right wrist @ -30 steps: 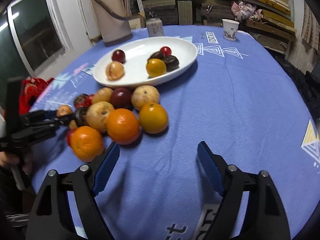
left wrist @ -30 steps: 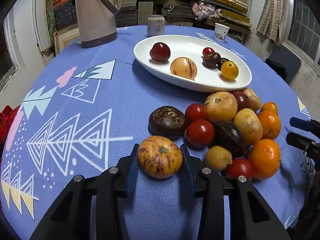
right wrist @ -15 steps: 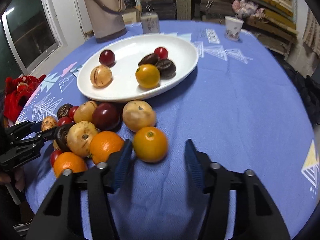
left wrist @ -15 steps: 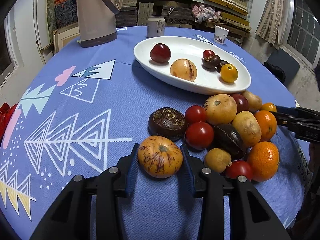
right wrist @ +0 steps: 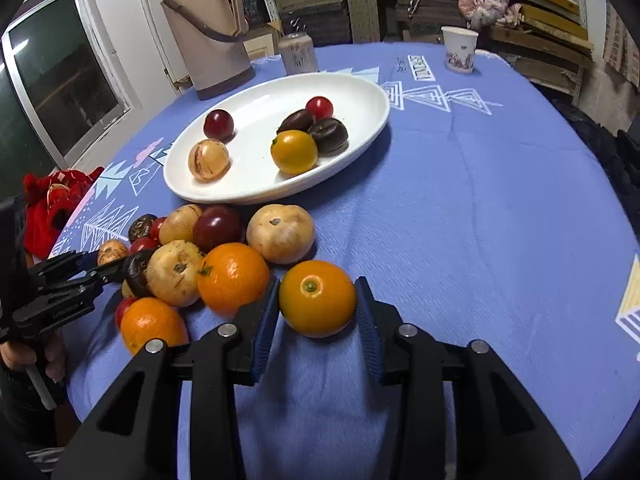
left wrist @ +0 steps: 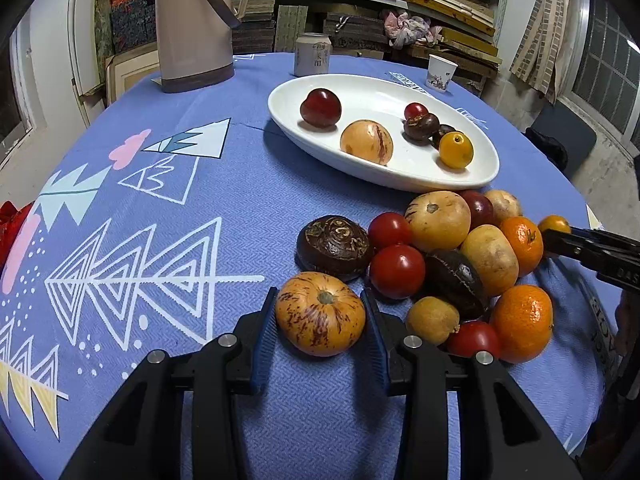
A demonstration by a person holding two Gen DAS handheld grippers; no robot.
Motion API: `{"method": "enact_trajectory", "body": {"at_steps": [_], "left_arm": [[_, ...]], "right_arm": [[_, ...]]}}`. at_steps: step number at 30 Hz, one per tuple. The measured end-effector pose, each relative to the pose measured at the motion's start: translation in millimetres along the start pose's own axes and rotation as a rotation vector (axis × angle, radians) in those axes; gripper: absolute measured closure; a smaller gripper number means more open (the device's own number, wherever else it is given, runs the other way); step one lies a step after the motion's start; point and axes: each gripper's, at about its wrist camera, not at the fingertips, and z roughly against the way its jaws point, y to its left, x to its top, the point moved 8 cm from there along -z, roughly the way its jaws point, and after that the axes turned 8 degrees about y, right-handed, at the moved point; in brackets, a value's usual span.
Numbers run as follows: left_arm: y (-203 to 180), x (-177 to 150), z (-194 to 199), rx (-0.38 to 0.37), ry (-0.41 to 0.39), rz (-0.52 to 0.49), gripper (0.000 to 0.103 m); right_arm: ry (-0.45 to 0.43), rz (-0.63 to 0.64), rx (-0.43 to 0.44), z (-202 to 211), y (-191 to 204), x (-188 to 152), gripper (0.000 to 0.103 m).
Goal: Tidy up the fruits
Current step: 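Grasp an orange with the right tool while the left tool grasps a striped tan fruit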
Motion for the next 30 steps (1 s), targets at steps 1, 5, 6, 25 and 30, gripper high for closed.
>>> {"method": "enact_trajectory", "body": {"at_steps": [1,5,6,25,30], "left_arm": [[-1,-1,1,0.008,0.002,-0.010,0.063],[-4,1,8,0.008,-0.001,-0.023,0.063],[-3,3,11,0.008,-0.008,-0.024,0.063],[-35,110,27,-0.010,-0.100,-0.067,0.063],[-33,126,5,-0.017,-0.072,-0.041,0.063]], "right_arm": [[-0.007,0.004,-0.002,4,1,-1,0.066],[-0.046,0.026,-0.002,23,5,3,0.066],[-0.055,0.032,-0.001,27,7,4,0.066],[-0.125,0.137,0.042,27,56,92,0.066],[-0.088,0.120,0.032,1,52,113,0.066]]}}
